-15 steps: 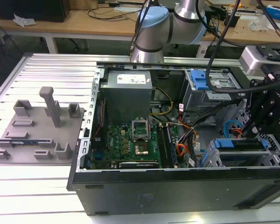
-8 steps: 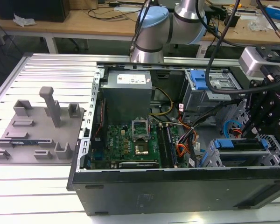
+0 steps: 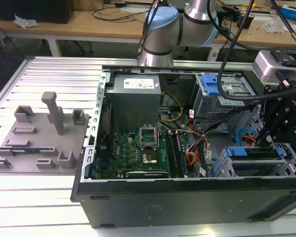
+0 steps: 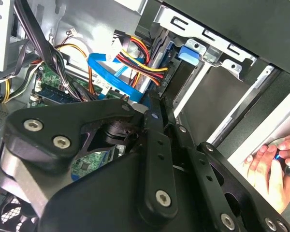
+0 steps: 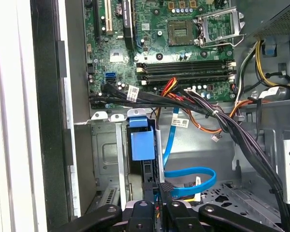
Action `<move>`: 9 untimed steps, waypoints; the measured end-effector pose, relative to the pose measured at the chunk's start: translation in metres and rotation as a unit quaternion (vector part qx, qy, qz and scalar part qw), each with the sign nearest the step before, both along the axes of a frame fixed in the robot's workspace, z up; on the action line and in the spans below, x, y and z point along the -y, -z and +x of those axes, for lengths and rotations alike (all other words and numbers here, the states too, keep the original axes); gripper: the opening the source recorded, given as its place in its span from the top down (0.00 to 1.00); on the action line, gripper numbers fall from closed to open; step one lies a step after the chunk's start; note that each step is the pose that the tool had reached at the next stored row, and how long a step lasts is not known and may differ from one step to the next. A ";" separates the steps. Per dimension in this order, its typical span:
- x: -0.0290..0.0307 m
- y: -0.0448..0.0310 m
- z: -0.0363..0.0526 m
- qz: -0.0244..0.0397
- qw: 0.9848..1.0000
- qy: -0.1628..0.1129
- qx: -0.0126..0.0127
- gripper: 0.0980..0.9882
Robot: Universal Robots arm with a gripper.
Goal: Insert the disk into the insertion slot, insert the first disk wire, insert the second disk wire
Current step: 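Insert the second disk wire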
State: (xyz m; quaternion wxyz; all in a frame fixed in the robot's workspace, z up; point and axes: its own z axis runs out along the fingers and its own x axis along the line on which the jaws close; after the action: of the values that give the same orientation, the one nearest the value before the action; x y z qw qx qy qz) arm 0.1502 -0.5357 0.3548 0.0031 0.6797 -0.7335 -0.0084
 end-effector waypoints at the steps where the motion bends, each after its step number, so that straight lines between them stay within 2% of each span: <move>1: 0.0002 0.0001 0.0001 0.000 1.000 0.000 0.000 0.93; 9: 0.0003 0.0010 0.0003 0.000 1.000 0.000 0.000 0.93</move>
State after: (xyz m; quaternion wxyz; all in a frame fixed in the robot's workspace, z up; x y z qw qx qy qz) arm 0.1505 -0.5360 0.3538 0.0032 0.6797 -0.7334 -0.0083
